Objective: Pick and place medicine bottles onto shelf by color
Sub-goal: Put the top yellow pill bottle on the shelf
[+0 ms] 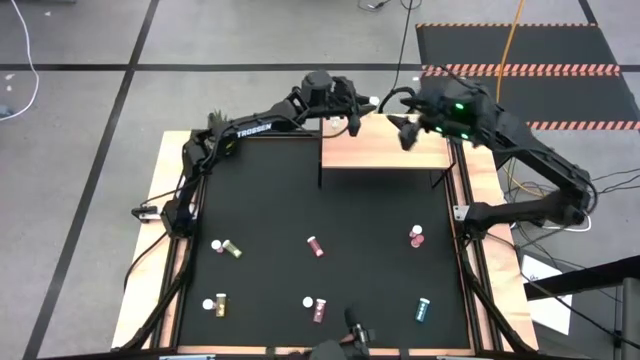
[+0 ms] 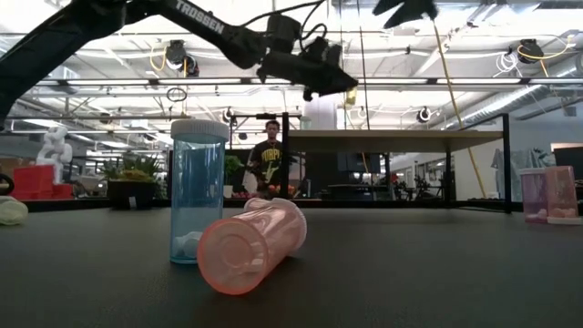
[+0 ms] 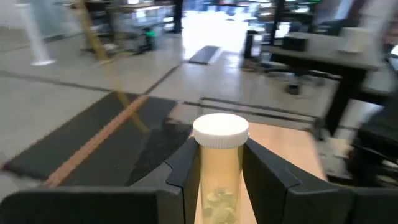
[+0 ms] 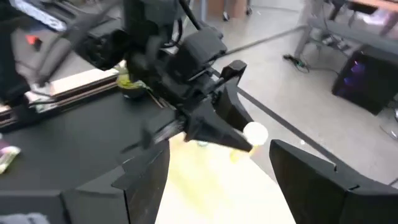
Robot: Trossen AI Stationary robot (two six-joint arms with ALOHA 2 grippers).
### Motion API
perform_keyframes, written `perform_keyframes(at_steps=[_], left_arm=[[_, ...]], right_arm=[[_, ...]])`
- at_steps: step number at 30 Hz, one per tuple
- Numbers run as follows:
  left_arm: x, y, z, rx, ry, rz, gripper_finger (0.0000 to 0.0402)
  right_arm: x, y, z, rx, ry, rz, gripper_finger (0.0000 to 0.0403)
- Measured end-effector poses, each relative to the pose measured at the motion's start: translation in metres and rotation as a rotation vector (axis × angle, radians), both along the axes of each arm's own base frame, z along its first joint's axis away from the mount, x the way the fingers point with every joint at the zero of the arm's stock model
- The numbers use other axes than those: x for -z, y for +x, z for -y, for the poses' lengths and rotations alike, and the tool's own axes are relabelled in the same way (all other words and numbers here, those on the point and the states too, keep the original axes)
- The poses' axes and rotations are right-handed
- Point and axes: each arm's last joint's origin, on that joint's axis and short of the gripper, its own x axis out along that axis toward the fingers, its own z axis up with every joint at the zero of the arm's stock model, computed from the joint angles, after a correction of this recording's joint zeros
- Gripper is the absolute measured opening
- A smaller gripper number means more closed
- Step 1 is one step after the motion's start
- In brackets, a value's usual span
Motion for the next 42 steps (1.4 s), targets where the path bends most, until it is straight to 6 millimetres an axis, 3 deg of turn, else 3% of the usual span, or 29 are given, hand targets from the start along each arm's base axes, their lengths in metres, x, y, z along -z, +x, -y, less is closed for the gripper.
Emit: perform_keyframes(at_steps=[3,8,13,18,27,38,42], left_arm=[[0.000,0.013,0.021,-0.105,-0.012,0.020,0.0108],[-0.005,0.038,0.080,-0.321,-0.008,0.054,0.0108],[-0.004,0.053,0.123,-0.559,0.047,0.110,0.0108],[0.023,0.061,0.109,-0.675,0.084,0.118,0.0108],[0.035,0.055,0.079,-0.807,0.004,0.153,0.0108],[0.041,0.055,0.080,-0.797,0.036,0.063,0.0108],[0.021,0.055,0.094,-0.658,0.137,0.049,0.0108]], right_arm=[[0.002,-0.024,-0.014,-0.042,-0.048,0.020,0.0271],[0.008,-0.056,-0.029,-0.139,-0.075,0.040,0.0271],[0.013,-0.067,-0.036,-0.241,-0.045,0.007,0.0271],[0.015,-0.066,-0.037,-0.305,-0.042,-0.007,0.0271],[0.016,-0.066,-0.038,-0.343,-0.052,-0.024,0.0271],[0.019,-0.065,-0.037,-0.362,-0.064,-0.062,0.0271],[0.020,-0.053,-0.029,-0.368,-0.081,-0.070,0.0271]])
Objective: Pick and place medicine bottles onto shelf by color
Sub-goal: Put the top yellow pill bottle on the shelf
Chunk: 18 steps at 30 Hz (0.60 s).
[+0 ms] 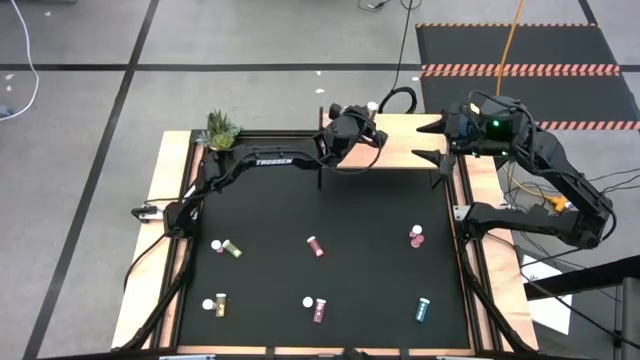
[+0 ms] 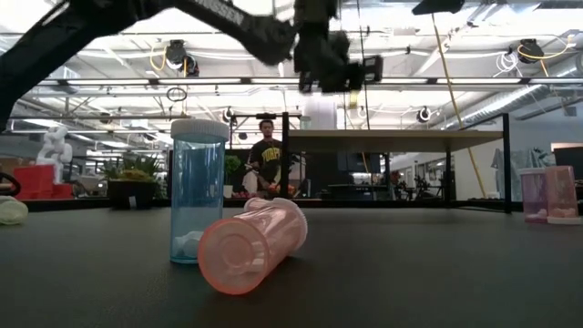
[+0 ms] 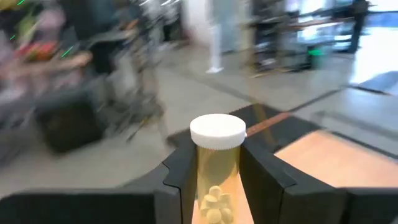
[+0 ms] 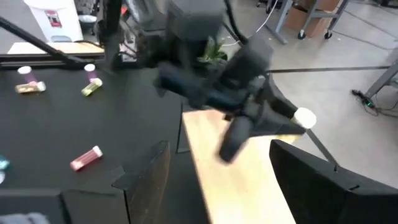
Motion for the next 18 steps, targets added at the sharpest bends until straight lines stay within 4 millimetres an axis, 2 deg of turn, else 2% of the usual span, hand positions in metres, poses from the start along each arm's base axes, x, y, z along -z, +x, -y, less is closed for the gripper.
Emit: perform_keyframes(at_steps=[6,11,18], left_arm=[[-0.042,-0.008,0.038,0.247,0.138,-0.112,0.0108],[-0.073,-0.024,0.058,0.296,0.172,-0.174,0.0108],[-0.072,-0.024,0.068,0.301,0.186,-0.217,0.0108]], right_arm=[[0.002,0.026,0.022,0.021,-0.013,0.029,0.0271],[0.000,0.034,0.035,0.069,-0.001,0.083,0.0271],[-0.003,0.042,0.039,0.040,0.036,0.155,0.0271]])
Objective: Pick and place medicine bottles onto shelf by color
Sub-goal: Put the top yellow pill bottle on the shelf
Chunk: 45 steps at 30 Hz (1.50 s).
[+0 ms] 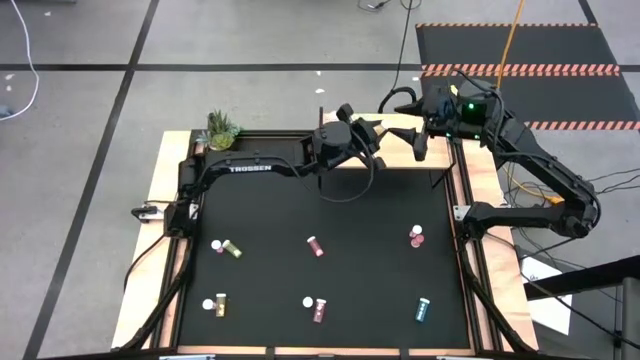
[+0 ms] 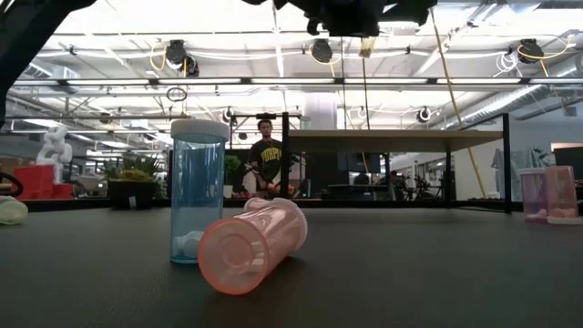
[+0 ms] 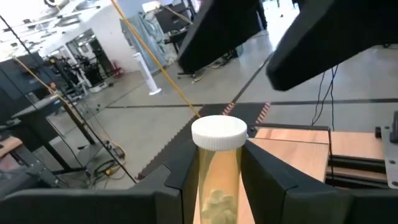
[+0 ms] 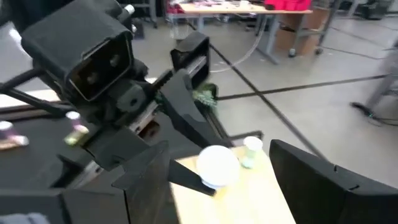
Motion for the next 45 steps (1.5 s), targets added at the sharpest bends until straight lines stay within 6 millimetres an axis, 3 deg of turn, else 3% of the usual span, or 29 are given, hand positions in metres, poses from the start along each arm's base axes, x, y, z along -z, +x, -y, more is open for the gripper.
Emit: perform_keyframes(at_steps=[12,39,45], left_arm=[[-0.003,0.000,0.000,-0.002,0.040,-0.003,0.0108],[-0.002,0.000,-0.002,-0.025,0.009,0.033,0.0109],[-0.002,0.000,-0.002,-0.026,0.004,0.038,0.0114]], right_arm=[[0.011,0.015,0.013,0.036,0.044,-0.035,0.0263],[0.018,0.022,0.017,0.016,0.086,-0.062,0.0116],[0.017,0.022,0.018,0.016,0.079,-0.056,0.0114]])
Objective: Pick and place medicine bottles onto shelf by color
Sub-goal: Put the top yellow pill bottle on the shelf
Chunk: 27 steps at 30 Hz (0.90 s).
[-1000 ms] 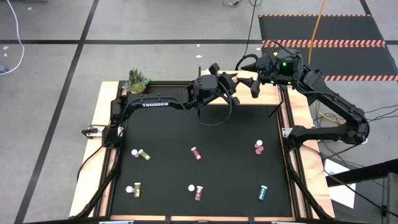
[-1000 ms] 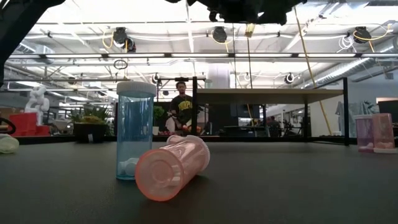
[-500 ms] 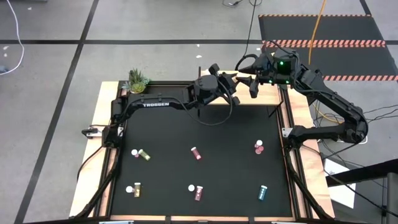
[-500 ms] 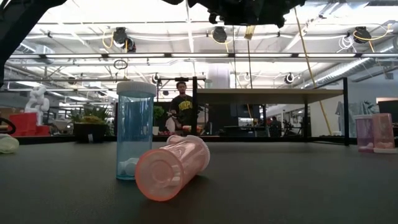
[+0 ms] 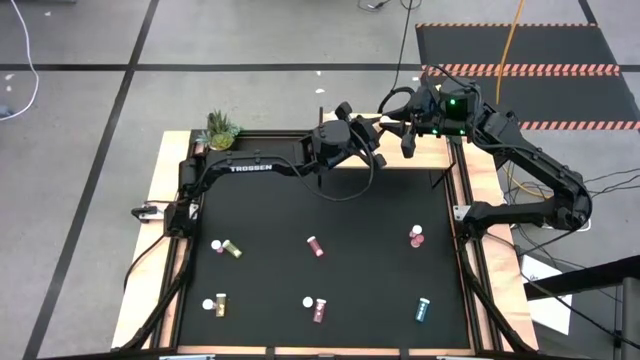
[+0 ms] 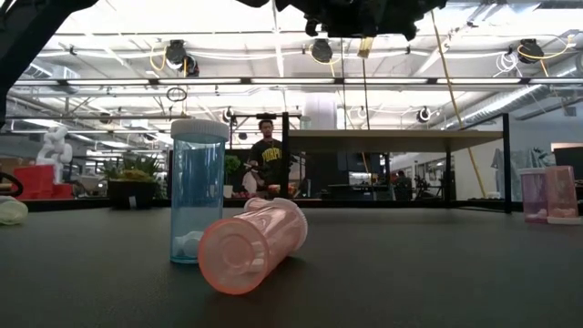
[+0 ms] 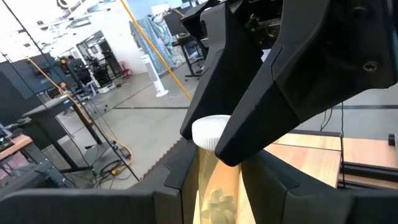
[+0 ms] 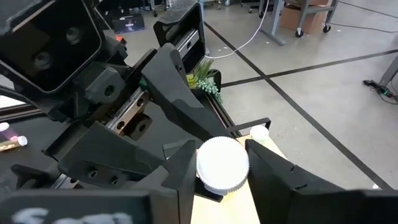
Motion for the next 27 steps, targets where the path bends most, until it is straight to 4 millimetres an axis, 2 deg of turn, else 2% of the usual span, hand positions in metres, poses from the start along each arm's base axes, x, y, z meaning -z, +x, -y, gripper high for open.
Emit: perform_keyframes(at_steps=[4,10,13,16,20,25,27], left_arm=[[0.000,-0.002,-0.002,-0.007,-0.050,0.001,0.0157],[0.018,-0.007,-0.008,-0.042,-0.188,-0.129,0.0266],[0.021,-0.017,-0.006,-0.057,-0.209,-0.255,0.0313],[0.007,-0.040,-0.001,-0.085,-0.255,-0.339,0.0343],[-0.021,-0.077,-0.003,-0.180,-0.331,-0.350,0.0350],[-0.052,-0.119,-0.013,-0.281,-0.431,-0.268,0.0326],[-0.056,-0.132,-0.017,-0.316,-0.461,-0.272,0.0314]], right_arm=[[0.000,0.003,0.002,0.002,-0.008,0.012,0.0118],[0.013,0.016,0.016,0.016,0.025,-0.022,0.0116],[0.021,0.025,0.027,0.022,0.019,-0.042,0.0116],[0.032,0.035,0.040,0.032,0.017,-0.056,0.0116],[0.051,0.050,0.058,0.054,0.005,-0.108,0.0116],[0.074,0.067,0.076,0.063,-0.010,-0.160,0.0116],[0.084,0.071,0.081,0.061,-0.006,-0.183,0.0116]])
